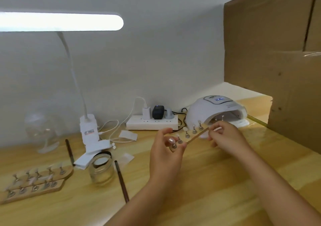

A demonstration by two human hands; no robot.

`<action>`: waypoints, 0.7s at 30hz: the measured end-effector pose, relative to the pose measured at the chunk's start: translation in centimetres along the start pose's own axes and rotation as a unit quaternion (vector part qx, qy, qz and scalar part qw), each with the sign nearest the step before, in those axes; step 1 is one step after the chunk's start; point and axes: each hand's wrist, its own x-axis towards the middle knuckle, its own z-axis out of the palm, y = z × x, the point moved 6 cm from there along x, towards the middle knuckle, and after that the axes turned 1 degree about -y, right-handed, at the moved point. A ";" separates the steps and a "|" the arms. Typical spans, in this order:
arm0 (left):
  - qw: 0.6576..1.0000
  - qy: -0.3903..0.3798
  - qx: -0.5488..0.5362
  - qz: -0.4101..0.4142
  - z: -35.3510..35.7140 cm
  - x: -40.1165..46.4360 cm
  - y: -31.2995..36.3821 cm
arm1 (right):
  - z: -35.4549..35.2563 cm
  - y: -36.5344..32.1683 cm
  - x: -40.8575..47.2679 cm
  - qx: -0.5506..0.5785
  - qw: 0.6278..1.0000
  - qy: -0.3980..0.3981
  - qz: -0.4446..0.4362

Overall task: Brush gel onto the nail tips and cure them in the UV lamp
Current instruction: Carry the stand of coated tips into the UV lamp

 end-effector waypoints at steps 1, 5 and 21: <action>1.000 -0.005 0.002 -0.008 1.1 0.3 -0.3 | -1.3 1.1 0.3 -0.007 0.999 0.031 0.015; 0.999 -0.044 0.030 -0.003 5.3 1.2 -0.5 | -5.4 5.1 1.3 -0.056 0.989 0.111 0.075; 0.998 -0.035 0.054 0.000 8.9 3.6 -1.8 | -4.8 6.3 8.5 -0.229 0.971 0.046 0.059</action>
